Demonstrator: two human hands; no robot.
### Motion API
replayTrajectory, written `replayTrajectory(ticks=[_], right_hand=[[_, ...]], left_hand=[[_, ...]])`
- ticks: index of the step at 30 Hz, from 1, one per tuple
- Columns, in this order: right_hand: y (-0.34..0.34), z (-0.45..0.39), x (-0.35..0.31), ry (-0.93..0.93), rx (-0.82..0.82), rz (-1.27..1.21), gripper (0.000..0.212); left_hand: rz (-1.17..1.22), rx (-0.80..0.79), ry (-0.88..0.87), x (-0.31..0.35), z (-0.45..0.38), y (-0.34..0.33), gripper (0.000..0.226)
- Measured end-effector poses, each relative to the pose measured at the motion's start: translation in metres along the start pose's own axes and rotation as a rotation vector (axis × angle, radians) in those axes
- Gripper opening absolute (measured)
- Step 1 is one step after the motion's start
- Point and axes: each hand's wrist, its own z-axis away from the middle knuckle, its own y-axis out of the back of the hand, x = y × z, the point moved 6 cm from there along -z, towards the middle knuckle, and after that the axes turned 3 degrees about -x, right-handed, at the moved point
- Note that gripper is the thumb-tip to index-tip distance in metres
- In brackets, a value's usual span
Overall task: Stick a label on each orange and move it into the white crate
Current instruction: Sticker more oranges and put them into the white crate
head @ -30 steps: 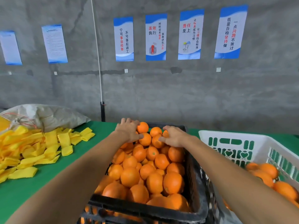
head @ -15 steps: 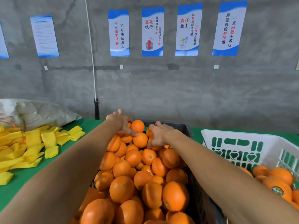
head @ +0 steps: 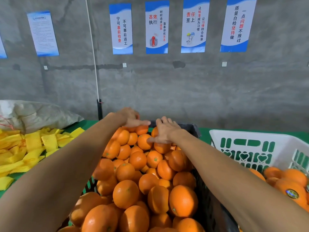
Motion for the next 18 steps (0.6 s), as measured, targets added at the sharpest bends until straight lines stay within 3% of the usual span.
replayTrajectory(ticks=[3,6,9,11,14,16,18], right_hand=[[-0.005,0.0,0.002,-0.028,-0.078,-0.13,0.11],[-0.004,0.0,0.003,-0.012,-0.054,-0.048,0.114],[0.003,0.0,0.004,0.001,-0.002,0.06,0.097],[0.001,0.0,0.003,0.013,0.0,0.086,0.085],[-0.008,0.003,0.008,-0.038,-0.109,-0.012,0.091],[-0.011,0.004,0.012,-0.087,-0.172,-0.044,0.099],[-0.009,0.004,0.009,-0.084,-0.196,-0.013,0.103]], left_hand=[[0.161,0.109,-0.004,0.007,0.0,0.012,0.055],[0.282,0.218,-0.02,0.009,-0.001,0.008,0.03],[0.446,0.146,-0.022,0.011,-0.006,-0.022,0.025],[0.369,0.17,-0.024,0.012,-0.006,-0.033,0.018],[0.197,0.271,-0.097,0.01,-0.007,-0.03,0.025],[0.285,0.23,-0.172,0.007,-0.011,-0.034,0.037],[0.36,0.175,-0.133,0.0,-0.015,-0.043,0.049]])
